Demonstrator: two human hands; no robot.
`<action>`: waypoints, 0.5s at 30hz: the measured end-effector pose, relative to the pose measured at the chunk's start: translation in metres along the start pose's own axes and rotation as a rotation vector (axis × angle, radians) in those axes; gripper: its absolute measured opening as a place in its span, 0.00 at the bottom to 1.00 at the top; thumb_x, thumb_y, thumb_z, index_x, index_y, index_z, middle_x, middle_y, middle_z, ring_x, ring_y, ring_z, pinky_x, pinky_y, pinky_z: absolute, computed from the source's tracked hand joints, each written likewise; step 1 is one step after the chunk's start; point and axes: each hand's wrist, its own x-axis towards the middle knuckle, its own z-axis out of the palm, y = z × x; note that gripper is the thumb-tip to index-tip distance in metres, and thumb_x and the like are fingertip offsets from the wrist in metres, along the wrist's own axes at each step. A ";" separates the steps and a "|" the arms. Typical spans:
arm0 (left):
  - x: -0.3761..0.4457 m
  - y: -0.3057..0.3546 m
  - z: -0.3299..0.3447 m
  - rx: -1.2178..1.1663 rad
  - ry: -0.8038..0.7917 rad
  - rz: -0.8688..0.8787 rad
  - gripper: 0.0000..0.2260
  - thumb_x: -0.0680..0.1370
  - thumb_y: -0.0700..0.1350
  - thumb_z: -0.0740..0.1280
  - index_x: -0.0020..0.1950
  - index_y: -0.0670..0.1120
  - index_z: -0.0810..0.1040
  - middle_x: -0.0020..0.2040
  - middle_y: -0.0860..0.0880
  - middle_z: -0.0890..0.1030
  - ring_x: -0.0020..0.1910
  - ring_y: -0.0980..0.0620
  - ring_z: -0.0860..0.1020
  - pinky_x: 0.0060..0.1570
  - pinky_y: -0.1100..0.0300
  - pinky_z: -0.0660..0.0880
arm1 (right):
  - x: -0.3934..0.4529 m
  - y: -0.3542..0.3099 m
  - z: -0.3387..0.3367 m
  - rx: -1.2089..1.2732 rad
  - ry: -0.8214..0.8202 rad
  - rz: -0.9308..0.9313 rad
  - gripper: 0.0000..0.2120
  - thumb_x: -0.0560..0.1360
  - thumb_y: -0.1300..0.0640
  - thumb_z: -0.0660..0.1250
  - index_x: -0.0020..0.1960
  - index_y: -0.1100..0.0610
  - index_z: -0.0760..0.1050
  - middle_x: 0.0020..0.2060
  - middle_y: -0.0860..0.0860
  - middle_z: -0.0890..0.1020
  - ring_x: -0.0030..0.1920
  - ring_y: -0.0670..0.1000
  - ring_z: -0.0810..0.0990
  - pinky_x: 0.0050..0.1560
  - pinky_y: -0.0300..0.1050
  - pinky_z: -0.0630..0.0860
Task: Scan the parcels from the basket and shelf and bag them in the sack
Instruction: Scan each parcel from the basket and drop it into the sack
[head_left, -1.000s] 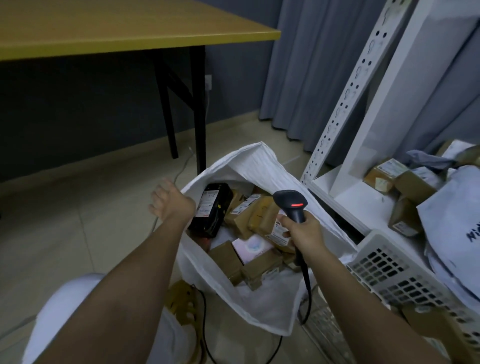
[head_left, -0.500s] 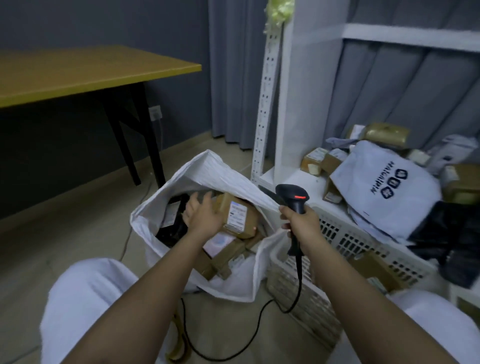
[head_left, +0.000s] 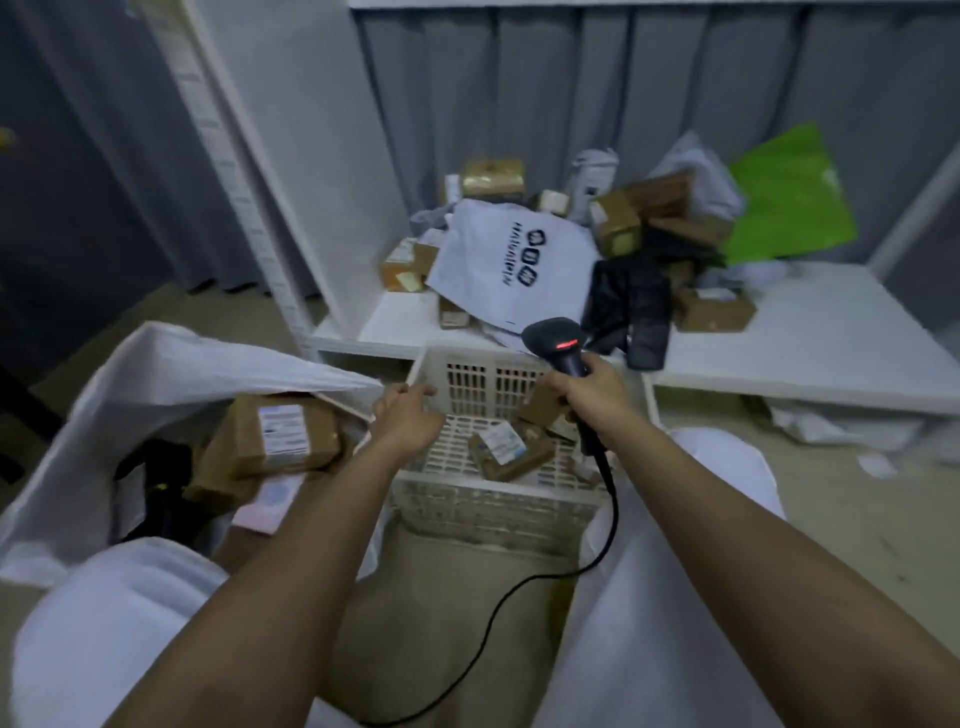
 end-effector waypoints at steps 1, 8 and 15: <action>0.007 0.006 0.010 0.000 -0.033 0.014 0.21 0.79 0.48 0.62 0.72 0.50 0.67 0.74 0.42 0.60 0.73 0.41 0.57 0.69 0.51 0.59 | 0.002 0.008 -0.008 0.003 0.033 0.012 0.08 0.74 0.58 0.70 0.51 0.57 0.74 0.37 0.55 0.77 0.37 0.55 0.76 0.39 0.49 0.71; 0.072 0.035 0.074 -0.028 -0.197 0.068 0.20 0.80 0.45 0.62 0.72 0.46 0.67 0.75 0.42 0.59 0.70 0.41 0.65 0.61 0.55 0.67 | 0.049 0.048 -0.042 0.021 0.157 0.119 0.17 0.75 0.54 0.70 0.61 0.55 0.72 0.49 0.57 0.78 0.42 0.59 0.80 0.47 0.56 0.80; 0.149 0.056 0.147 -0.015 -0.306 0.063 0.20 0.81 0.46 0.62 0.72 0.42 0.66 0.74 0.40 0.62 0.71 0.40 0.65 0.66 0.50 0.66 | 0.139 0.063 -0.056 0.002 -0.009 0.235 0.11 0.76 0.58 0.69 0.57 0.56 0.73 0.38 0.55 0.77 0.30 0.51 0.76 0.31 0.43 0.72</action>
